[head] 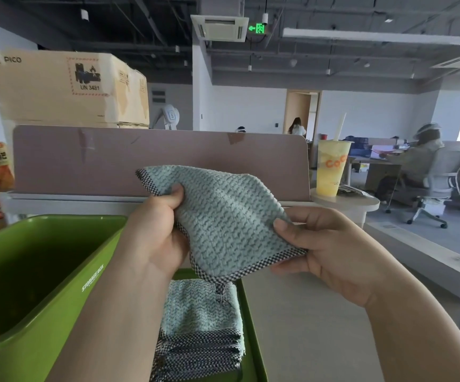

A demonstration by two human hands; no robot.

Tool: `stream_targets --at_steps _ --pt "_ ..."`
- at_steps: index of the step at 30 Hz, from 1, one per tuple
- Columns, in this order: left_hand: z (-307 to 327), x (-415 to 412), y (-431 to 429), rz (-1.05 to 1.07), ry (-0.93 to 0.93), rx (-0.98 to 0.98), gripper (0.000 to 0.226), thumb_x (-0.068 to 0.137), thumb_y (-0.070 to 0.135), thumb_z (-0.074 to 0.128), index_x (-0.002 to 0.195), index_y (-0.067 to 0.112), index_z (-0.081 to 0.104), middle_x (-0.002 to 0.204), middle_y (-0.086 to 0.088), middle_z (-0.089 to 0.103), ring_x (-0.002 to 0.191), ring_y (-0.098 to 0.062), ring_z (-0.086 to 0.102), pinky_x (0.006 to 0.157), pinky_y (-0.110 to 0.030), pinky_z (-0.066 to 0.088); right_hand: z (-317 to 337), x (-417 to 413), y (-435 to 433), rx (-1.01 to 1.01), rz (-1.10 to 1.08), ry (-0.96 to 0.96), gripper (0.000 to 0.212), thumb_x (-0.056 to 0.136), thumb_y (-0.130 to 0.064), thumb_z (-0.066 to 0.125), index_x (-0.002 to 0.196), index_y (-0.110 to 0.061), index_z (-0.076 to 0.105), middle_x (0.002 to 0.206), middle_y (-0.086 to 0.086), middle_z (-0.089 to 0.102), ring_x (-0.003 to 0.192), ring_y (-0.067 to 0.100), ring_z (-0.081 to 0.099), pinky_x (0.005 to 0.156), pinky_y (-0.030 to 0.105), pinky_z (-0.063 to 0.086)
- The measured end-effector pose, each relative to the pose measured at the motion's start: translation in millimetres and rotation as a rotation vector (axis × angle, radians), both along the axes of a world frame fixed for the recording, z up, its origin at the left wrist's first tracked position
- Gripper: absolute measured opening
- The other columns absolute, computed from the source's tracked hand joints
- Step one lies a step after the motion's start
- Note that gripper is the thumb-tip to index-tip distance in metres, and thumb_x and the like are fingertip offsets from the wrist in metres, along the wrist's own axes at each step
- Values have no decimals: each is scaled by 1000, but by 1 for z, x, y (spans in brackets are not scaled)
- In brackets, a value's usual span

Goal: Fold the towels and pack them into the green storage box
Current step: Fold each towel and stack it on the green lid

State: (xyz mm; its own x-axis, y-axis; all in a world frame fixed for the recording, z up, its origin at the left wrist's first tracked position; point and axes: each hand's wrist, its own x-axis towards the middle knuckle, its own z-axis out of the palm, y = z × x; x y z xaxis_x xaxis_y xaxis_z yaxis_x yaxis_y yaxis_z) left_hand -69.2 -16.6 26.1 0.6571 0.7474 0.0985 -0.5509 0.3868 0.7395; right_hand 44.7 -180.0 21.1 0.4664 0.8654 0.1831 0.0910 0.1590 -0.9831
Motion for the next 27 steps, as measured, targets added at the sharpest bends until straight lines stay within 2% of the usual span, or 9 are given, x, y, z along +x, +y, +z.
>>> stream_targets --at_steps 3,6,10,13,15,18,21,24,27 --pt "0 -1 -3 -50 18 49 23 97 17 47 111 6 62 88 -8 72 70 -19 72 48 -30 57 -2 3 0 -15 -17 -17 38 76 -26 62 106 -4 71 105 15 74 95 29 71 76 38 60" --pt "1 1 -10 -76 82 150 20 92 18 55 106 8 65 82 -6 74 64 -18 72 49 -28 56 -2 1 3 46 -85 -29 40 76 -34 63 108 -11 71 107 11 73 102 31 68 93 47 50" --pt "1 5 -22 -52 138 249 12 78 16 66 87 9 69 76 -5 76 62 -17 72 50 -27 56 3 -3 6 211 -173 96 49 68 -29 67 117 -24 63 92 3 75 85 16 72 81 35 56" --pt "2 5 -28 -20 154 298 23 60 20 73 81 11 70 76 -4 76 65 -17 72 53 -28 58 8 -6 4 303 -121 154 36 73 -13 64 108 -16 69 89 9 74 76 18 71 65 27 58" --pt "3 4 -30 4 146 317 27 55 20 75 80 11 70 76 -4 76 65 -16 72 54 -27 58 9 -6 3 330 -124 158 29 72 -9 63 99 -11 72 87 11 74 72 19 70 62 27 58" --pt "5 1 -33 83 115 332 46 48 22 80 92 14 68 78 -3 76 68 -16 72 57 -27 57 10 -5 1 343 -159 123 27 70 -9 64 96 -9 72 84 11 73 69 18 69 60 26 57" --pt "1 1 -29 308 205 445 76 44 40 90 111 31 56 88 -3 74 82 -17 72 77 -39 57 10 -4 -1 344 -208 83 29 69 -11 66 97 -11 72 81 13 70 66 18 66 58 25 56" --pt "0 -3 -30 439 324 647 56 54 59 80 104 49 55 92 -5 73 88 -22 70 83 -50 55 11 -2 -4 282 -276 -13 32 64 -18 69 95 -14 74 86 15 72 72 18 67 69 29 55" --pt "2 -6 -32 340 321 689 24 70 42 78 93 38 70 81 0 74 78 -17 70 81 -46 58 13 0 -8 230 -308 -77 32 61 -15 71 93 -14 74 92 15 75 82 21 68 85 39 53"
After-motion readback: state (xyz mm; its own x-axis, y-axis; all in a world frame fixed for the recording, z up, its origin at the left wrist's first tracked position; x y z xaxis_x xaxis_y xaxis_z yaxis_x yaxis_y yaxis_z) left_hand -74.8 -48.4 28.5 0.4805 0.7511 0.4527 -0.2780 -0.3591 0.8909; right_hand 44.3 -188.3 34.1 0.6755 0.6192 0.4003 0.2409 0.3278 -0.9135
